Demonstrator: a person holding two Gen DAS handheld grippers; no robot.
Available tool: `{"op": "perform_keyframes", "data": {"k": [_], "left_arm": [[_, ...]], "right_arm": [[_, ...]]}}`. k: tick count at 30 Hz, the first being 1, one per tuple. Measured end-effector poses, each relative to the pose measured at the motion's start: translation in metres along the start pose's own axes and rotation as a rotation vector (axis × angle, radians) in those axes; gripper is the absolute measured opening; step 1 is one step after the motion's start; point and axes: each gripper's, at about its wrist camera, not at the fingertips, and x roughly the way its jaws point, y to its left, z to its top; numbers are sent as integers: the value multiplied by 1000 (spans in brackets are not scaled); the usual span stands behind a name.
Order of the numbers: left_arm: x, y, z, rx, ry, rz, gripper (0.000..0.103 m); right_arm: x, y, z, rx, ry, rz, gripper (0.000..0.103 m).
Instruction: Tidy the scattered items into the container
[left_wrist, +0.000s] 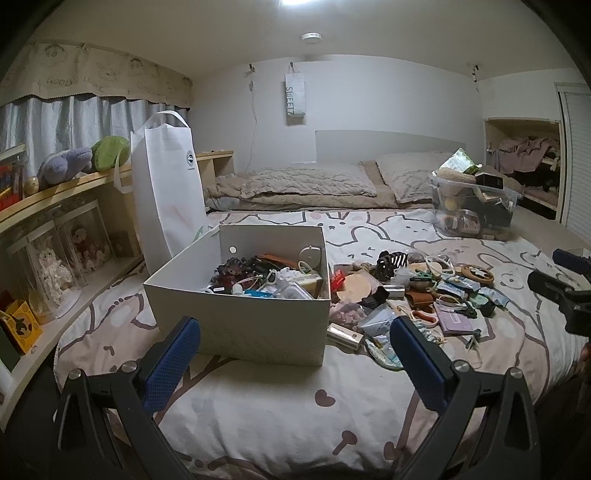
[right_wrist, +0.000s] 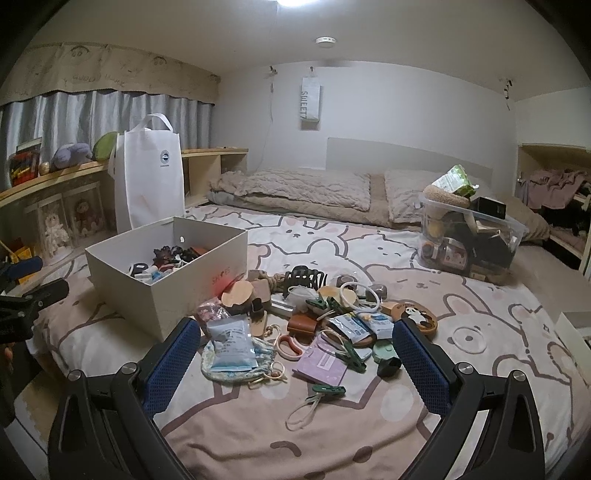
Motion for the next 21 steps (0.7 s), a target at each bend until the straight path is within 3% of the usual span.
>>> {"op": "perform_keyframes", "data": {"k": [21], "left_arm": [[-1,-4,2,-7,-20,25,103]], "right_arm": [[3,5,2,0,2,11,103]]}}
